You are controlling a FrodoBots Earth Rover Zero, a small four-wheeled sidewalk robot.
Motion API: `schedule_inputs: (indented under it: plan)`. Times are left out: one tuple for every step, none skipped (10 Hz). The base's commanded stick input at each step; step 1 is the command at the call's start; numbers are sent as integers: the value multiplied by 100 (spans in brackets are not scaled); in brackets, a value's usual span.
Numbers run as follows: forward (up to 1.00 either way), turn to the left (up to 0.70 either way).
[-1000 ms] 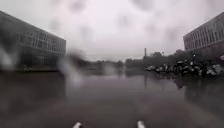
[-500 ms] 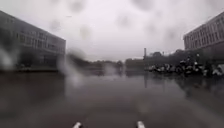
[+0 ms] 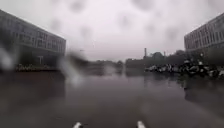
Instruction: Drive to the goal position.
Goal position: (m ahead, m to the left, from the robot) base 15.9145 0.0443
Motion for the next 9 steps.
schedule_inputs:
  plan:
    - [69,1]
    - [69,1]
    - [69,1]
    - [69,1]
    - [69,1]
    - [69,1]
    - [69,1]
    - [69,1]
    - [69,1]
